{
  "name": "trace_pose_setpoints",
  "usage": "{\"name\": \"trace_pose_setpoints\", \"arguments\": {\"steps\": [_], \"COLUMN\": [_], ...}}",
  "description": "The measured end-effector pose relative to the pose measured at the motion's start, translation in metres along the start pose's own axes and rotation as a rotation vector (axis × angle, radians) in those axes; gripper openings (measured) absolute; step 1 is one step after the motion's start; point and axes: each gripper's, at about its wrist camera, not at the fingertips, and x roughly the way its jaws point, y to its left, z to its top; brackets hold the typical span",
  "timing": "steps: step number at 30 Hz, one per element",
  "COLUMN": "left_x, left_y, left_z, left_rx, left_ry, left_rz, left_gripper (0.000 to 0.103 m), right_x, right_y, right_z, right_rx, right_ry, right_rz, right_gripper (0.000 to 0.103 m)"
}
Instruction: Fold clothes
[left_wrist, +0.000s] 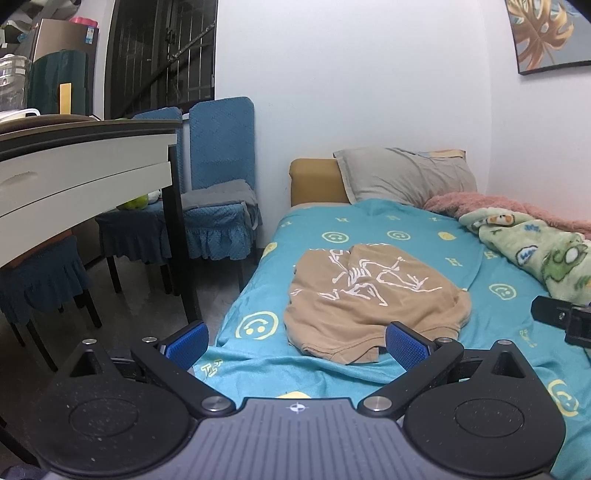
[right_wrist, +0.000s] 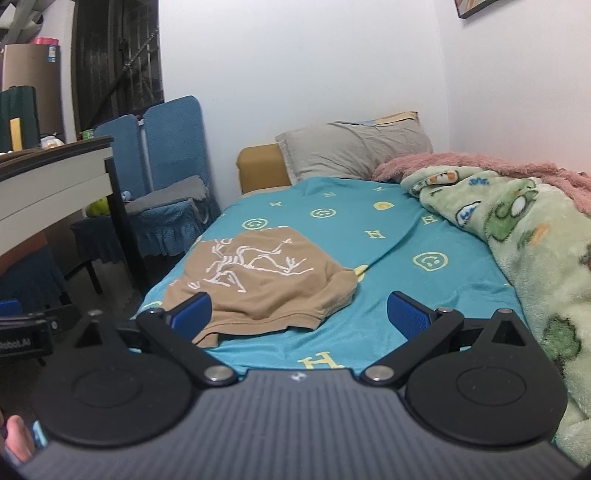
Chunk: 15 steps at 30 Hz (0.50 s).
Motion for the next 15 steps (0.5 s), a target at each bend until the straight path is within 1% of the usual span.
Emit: {"name": "trace_pose_setpoints", "arguments": {"steps": [4, 9, 13, 14, 15], "left_x": [0.001, -0.0006, 0.0007, 0.0013, 0.0044], "left_y": [-0.0003, 0.0005, -0.0023, -0.0029, -0.0018], "left_z": [-0.0008, -0.0019, -0.0029, -0.0031, -0.0036], "left_rx": [0.012, 0.021, 0.037, 0.041, 0.023], "left_ry": [-0.002, -0.012, -0.014, -0.013, 0.005], "left_rz": [0.012, 0.008, 0.01, 0.011, 0.002], "left_gripper": [0.103, 0.103, 0.103, 0.103, 0.103], "right_x": [-0.0004, 0.0012, -0.001, -0.0022, -0.0033], "right_y": [-0.0017, -0.0021, -0.0022, -0.0019, -0.0019], "right_z": [0.0006, 0.0003, 0.0013, 0.0013, 0.0016], "right_rx": [0.006, 0.0, 0.003, 0.002, 0.002], "right_ry": [-0.01, 0.001, -0.011, -0.019, -0.024], "right_rz": [-0.013, -0.02, -0.023, -0.035, -0.037], "right_gripper": [0.103, 0.103, 0.103, 0.103, 0.103]}}
